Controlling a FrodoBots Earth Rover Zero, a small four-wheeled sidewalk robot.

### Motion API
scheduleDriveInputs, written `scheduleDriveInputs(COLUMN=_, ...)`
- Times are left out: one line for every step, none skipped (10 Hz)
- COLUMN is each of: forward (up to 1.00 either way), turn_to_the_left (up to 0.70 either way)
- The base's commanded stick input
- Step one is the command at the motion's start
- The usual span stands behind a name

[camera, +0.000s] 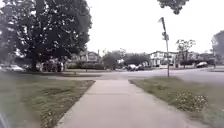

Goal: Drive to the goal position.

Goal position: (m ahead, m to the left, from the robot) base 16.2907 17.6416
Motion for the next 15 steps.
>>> scheduleDriveInputs(forward=0.7, turn_to_the_left=0.0)
scheduleDriveInputs(forward=0.7, turn_to_the_left=0.0)
scheduleDriveInputs(forward=0.7, turn_to_the_left=0.0)
scheduleDriveInputs(forward=0.7, turn_to_the_left=0.0)
scheduleDriveInputs(forward=0.7, turn_to_the_left=0.0)
scheduleDriveInputs(forward=0.7, turn_to_the_left=0.0)
scheduleDriveInputs(forward=0.7, turn_to_the_left=0.0)
scheduleDriveInputs(forward=0.7, turn_to_the_left=0.0)
scheduleDriveInputs(forward=0.7, turn_to_the_left=0.0)
scheduleDriveInputs(forward=0.7, turn_to_the_left=0.0)
scheduleDriveInputs(forward=0.7, turn_to_the_left=0.0)
scheduleDriveInputs(forward=0.7, turn_to_the_left=0.0)
scheduleDriveInputs(forward=0.7, turn_to_the_left=0.0)
scheduleDriveInputs(forward=0.7, turn_to_the_left=0.0)
scheduleDriveInputs(forward=0.7, turn_to_the_left=0.0)
